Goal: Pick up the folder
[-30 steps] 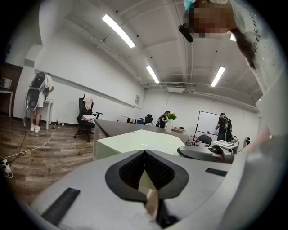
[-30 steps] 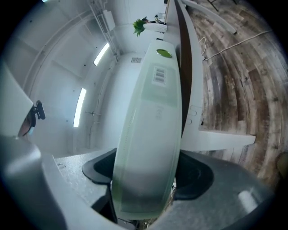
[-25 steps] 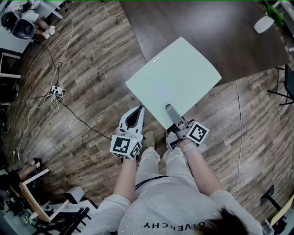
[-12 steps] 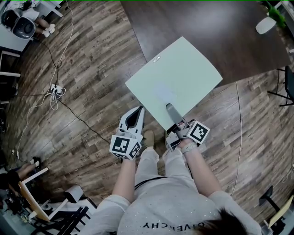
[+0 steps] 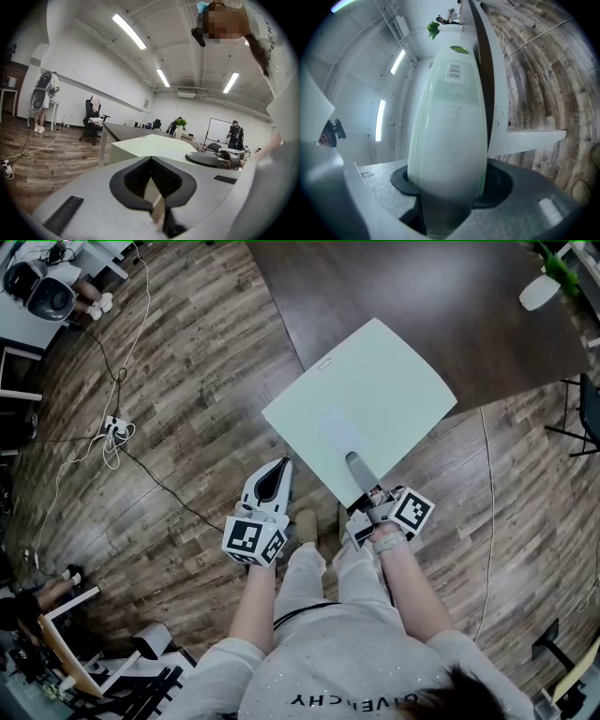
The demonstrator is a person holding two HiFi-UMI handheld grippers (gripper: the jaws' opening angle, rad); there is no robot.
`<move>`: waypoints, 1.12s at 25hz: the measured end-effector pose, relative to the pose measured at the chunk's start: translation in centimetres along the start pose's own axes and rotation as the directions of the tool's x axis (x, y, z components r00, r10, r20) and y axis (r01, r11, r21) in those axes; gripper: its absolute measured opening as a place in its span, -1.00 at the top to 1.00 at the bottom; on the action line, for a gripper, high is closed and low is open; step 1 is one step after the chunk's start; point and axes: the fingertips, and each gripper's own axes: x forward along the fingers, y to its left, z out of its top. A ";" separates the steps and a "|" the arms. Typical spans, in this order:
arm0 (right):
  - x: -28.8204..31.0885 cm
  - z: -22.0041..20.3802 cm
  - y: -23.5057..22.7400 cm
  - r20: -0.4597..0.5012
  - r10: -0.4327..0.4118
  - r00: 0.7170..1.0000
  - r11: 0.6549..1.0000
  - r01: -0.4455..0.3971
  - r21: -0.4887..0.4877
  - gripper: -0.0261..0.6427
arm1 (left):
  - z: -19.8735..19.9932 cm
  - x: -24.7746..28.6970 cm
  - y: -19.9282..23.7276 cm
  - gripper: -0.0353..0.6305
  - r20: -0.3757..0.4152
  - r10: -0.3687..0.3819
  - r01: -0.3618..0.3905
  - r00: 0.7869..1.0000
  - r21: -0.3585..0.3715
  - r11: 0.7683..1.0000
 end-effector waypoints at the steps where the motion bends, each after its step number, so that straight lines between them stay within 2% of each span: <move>1: -0.1 0.0 0.1 0.007 -0.001 1.000 1.000 0.001 0.004 0.16 | 0.2 -0.1 0.2 0.90 0.002 0.000 0.000 1.000 0.000 1.000; 5: -0.5 0.3 0.7 0.036 -0.006 0.999 1.000 0.007 -0.007 0.16 | 1.0 -0.6 0.6 0.90 0.010 -0.001 0.001 1.000 -0.001 1.000; 17: -2.0 3.1 4.0 0.097 -0.003 0.995 0.989 0.017 -0.146 0.16 | 3.2 0.0 -0.4 0.90 0.015 -0.047 0.046 0.999 0.025 0.999; 22: -2.4 4.3 5.9 0.111 0.003 0.994 0.971 0.023 -0.237 0.16 | 4.7 0.4 -0.8 0.90 0.026 -0.058 0.057 0.998 0.039 0.998; 28: -2.7 5.5 7.9 0.133 0.005 0.991 0.952 0.036 -0.303 0.17 | 5.9 0.3 -1.0 0.90 0.030 -0.067 0.065 0.997 0.052 0.997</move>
